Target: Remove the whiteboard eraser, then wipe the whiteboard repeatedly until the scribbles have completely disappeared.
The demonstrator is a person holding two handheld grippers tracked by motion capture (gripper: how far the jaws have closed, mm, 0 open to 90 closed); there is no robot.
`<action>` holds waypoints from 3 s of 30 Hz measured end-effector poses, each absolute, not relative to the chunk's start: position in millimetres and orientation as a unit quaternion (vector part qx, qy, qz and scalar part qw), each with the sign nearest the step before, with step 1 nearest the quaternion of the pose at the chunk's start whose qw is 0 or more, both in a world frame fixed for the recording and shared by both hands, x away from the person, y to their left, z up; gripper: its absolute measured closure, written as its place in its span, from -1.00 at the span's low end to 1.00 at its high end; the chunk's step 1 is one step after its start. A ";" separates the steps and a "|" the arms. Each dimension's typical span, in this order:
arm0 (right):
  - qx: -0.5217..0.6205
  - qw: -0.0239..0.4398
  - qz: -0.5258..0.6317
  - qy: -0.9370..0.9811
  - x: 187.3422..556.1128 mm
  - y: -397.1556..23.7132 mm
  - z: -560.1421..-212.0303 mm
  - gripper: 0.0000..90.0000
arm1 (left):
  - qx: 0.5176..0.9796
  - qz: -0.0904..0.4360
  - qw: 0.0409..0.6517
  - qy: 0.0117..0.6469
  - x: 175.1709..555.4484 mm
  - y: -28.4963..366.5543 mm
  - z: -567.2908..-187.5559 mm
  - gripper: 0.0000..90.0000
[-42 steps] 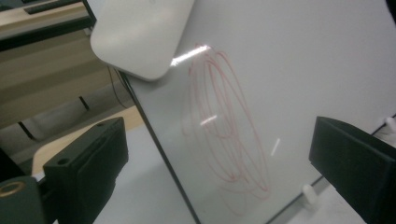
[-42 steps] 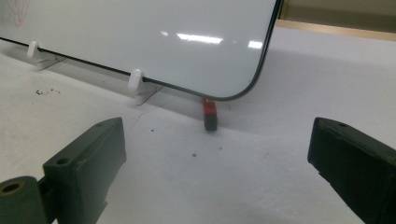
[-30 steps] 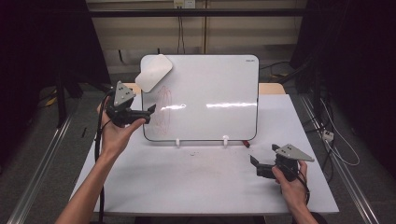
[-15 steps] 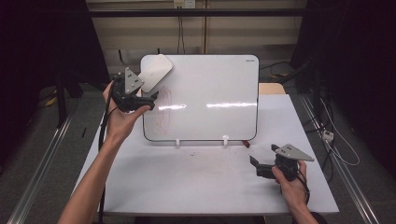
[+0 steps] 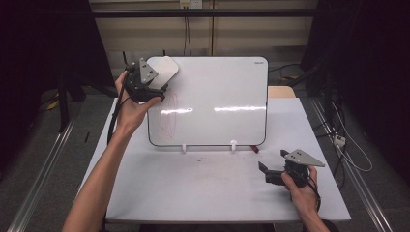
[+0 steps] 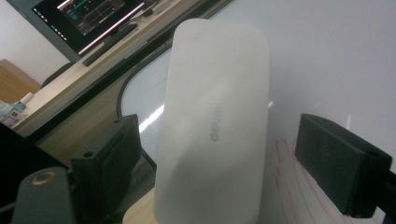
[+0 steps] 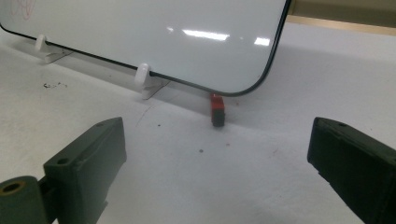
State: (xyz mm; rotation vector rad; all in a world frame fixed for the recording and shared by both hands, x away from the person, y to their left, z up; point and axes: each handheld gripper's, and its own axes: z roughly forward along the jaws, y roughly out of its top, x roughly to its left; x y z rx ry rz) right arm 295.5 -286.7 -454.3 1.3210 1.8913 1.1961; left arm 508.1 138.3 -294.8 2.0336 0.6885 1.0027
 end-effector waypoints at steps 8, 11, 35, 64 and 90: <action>0.490 0.267 0.443 0.702 295.5 -286.3 -454.6 -0.90 | 0.806 0.402 0.350 0.258 521.2 127.1 -293.0 -0.49; 0.490 0.266 0.443 0.702 295.0 -286.6 -454.4 -0.90 | 0.809 0.408 0.341 0.252 523.8 125.1 -295.2 -0.39; 0.491 0.268 0.441 0.702 295.2 -287.0 -455.1 -0.91 | 0.810 0.428 0.317 0.246 524.6 118.3 -299.9 -0.31; 0.492 0.264 0.445 0.700 297.6 -285.8 -454.9 -0.91 | 0.797 0.348 0.395 0.297 513.7 136.4 -279.7 -0.31; 0.489 0.261 0.446 0.702 297.4 -283.9 -455.3 -0.91 | 0.771 0.379 0.419 0.293 483.3 147.5 -292.6 -0.31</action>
